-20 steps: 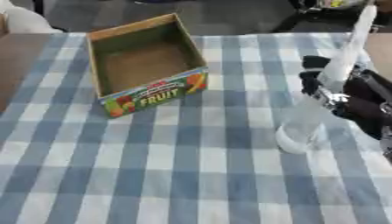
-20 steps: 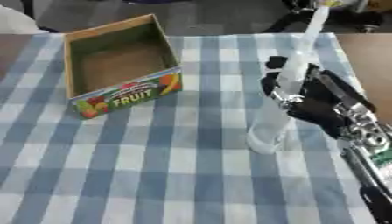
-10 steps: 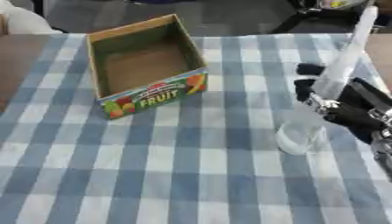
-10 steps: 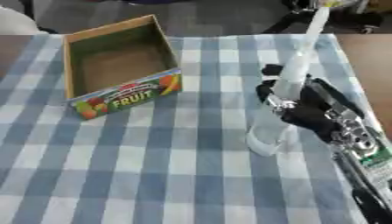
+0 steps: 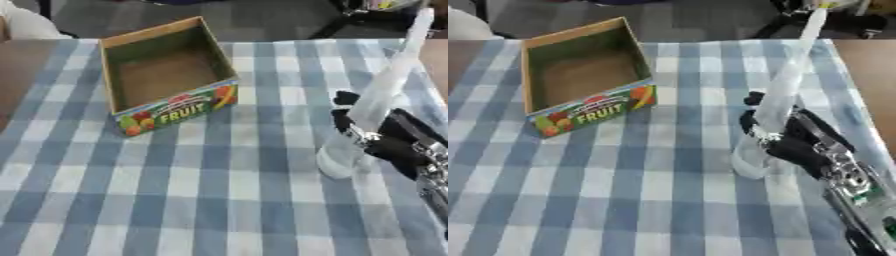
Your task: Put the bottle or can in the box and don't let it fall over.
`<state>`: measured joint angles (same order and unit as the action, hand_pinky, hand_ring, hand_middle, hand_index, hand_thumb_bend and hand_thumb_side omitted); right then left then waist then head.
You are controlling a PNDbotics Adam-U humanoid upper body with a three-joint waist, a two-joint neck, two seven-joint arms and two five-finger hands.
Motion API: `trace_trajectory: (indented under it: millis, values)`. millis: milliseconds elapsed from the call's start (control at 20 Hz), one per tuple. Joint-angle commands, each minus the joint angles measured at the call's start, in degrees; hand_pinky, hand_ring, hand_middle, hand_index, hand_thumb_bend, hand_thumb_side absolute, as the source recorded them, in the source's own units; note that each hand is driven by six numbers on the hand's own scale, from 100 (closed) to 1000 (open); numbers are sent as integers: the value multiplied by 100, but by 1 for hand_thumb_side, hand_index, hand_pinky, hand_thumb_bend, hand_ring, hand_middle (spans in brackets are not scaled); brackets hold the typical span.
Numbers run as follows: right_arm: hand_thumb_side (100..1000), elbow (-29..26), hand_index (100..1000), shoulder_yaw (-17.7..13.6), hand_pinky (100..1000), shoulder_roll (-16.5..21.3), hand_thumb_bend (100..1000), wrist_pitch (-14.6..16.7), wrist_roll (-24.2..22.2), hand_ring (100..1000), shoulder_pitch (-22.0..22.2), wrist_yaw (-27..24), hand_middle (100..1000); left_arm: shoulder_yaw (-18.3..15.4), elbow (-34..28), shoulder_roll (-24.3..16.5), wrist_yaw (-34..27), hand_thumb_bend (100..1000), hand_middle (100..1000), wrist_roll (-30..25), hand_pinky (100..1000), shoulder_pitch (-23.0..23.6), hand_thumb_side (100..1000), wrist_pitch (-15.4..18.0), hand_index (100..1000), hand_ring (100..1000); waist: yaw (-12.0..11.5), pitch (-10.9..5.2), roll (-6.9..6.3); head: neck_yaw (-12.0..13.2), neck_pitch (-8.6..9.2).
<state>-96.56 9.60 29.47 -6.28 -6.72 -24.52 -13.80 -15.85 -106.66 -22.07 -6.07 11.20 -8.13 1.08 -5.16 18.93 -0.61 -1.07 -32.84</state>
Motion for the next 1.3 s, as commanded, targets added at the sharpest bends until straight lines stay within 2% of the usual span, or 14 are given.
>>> trace_trajectory:
  millis: [50,700,1300]
  values:
    - [387,40,849,-10,795,57,195,90,-19,905,-9,55,1000,-37,-66,-73,-18,796,604,-16,997,-44,388,10,763,499,-5,-80,-5,9,63]
    - [381,367,834,77,798,-31,168,312,-103,906,-6,144,994,-31,-65,-58,-23,794,602,-31,997,-50,388,10,762,498,-12,-68,-15,11,83]
    - [339,449,794,130,800,-65,161,296,-58,904,13,190,967,-37,-68,-49,-25,791,602,-34,998,-51,388,13,761,497,-17,-65,-19,13,83]
